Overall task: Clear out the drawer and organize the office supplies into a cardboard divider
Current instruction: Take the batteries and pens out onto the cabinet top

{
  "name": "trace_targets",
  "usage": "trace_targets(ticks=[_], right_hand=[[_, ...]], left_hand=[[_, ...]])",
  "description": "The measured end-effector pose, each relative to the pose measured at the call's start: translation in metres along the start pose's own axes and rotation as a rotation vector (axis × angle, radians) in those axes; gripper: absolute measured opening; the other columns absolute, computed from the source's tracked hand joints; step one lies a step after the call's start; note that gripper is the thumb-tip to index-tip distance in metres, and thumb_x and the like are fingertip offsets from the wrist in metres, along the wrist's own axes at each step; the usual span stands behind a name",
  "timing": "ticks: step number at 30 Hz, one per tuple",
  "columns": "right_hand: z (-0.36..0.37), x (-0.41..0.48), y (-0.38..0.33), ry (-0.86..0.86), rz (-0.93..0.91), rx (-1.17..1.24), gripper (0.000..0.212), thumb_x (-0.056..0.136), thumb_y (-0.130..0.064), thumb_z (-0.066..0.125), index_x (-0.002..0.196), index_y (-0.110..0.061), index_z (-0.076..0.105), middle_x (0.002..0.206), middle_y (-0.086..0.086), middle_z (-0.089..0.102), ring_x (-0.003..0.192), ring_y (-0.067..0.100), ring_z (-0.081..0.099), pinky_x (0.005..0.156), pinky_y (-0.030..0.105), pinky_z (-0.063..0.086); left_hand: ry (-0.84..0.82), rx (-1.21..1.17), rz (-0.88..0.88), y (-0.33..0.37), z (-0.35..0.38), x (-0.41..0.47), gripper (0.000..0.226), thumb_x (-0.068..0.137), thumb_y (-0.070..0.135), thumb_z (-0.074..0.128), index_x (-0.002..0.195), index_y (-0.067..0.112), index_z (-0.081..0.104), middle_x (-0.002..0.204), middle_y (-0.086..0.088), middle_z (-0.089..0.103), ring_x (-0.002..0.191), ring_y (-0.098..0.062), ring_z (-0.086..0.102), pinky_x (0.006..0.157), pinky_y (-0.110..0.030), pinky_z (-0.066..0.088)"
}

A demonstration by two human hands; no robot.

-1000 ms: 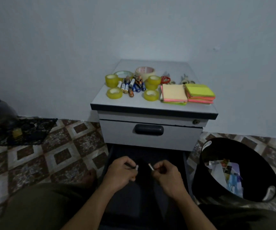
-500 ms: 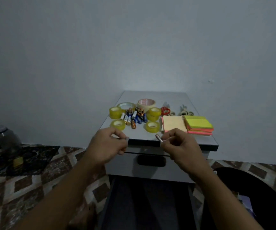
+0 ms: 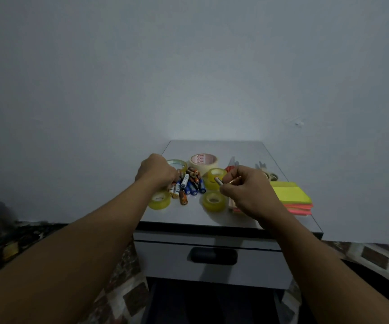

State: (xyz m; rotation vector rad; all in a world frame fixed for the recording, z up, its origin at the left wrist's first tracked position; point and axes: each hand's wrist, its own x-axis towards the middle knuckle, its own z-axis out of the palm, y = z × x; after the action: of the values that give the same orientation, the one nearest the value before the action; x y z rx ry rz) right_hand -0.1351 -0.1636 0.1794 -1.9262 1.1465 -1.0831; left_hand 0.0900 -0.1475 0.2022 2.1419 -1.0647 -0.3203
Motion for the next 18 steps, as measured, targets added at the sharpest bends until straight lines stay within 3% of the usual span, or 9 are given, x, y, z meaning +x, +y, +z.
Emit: trace_targets(ticks=[3,7,10,14,16,18], right_hand=[[0.004,0.008,0.002,0.0,0.007,0.007,0.008,0.074,-0.013,0.072,0.075,-0.018,0.066,0.067,-0.005,0.064,0.057,0.01,0.053,0.059,0.028,0.042],[0.009,0.019,0.001,-0.003,0.009,-0.019,0.006,0.077,-0.014,0.072,0.078,-0.016,0.067,0.072,-0.001,0.065,0.063,0.015,0.054,0.062,0.032,0.044],[0.015,0.025,-0.003,-0.019,0.015,-0.051,0.005,0.079,-0.014,0.072,0.078,-0.015,0.067,0.076,-0.001,0.065,0.07,0.018,0.057,0.064,0.034,0.046],[0.026,0.036,-0.017,-0.044,0.007,-0.127,0.007,0.082,-0.012,0.071,0.079,-0.014,0.065,0.08,-0.004,0.065,0.081,0.017,0.061,0.057,0.026,0.046],[0.037,0.043,-0.025,-0.052,0.009,-0.152,0.009,0.083,-0.012,0.07,0.078,-0.016,0.064,0.08,-0.005,0.065,0.081,0.015,0.061,0.055,0.022,0.044],[0.049,0.051,-0.031,-0.058,-0.002,-0.172,0.008,0.084,-0.014,0.071,0.079,-0.013,0.065,0.082,0.002,0.068,0.079,0.017,0.064,0.061,0.028,0.053]], left_hand=[[-0.015,-0.021,-0.012,0.0,0.003,0.003,0.036,0.063,0.033,0.084,0.088,0.01,0.07,0.074,-0.009,0.073,0.072,-0.025,0.072,0.071,-0.036,0.061],[-0.01,-0.101,-0.007,-0.002,0.002,0.001,0.023,0.075,0.026,0.079,0.085,0.007,0.07,0.059,-0.006,0.072,0.054,-0.017,0.07,0.072,-0.035,0.062],[-0.025,-0.16,0.014,-0.008,-0.003,0.001,0.021,0.077,0.025,0.076,0.085,0.007,0.07,0.066,-0.009,0.074,0.063,-0.023,0.073,0.074,-0.04,0.062],[-0.037,-0.245,0.074,-0.02,-0.017,-0.011,0.011,0.083,0.023,0.071,0.087,0.013,0.07,0.08,-0.005,0.075,0.06,-0.016,0.066,0.052,-0.023,0.045],[-0.027,-0.282,0.093,-0.028,-0.024,-0.02,0.007,0.086,0.02,0.068,0.086,0.013,0.07,0.084,-0.005,0.074,0.059,-0.015,0.064,0.049,-0.021,0.041],[-0.003,-0.298,0.107,-0.036,-0.032,-0.029,0.007,0.087,0.017,0.065,0.084,0.013,0.07,0.084,-0.004,0.073,0.06,-0.016,0.065,0.051,-0.022,0.041]])
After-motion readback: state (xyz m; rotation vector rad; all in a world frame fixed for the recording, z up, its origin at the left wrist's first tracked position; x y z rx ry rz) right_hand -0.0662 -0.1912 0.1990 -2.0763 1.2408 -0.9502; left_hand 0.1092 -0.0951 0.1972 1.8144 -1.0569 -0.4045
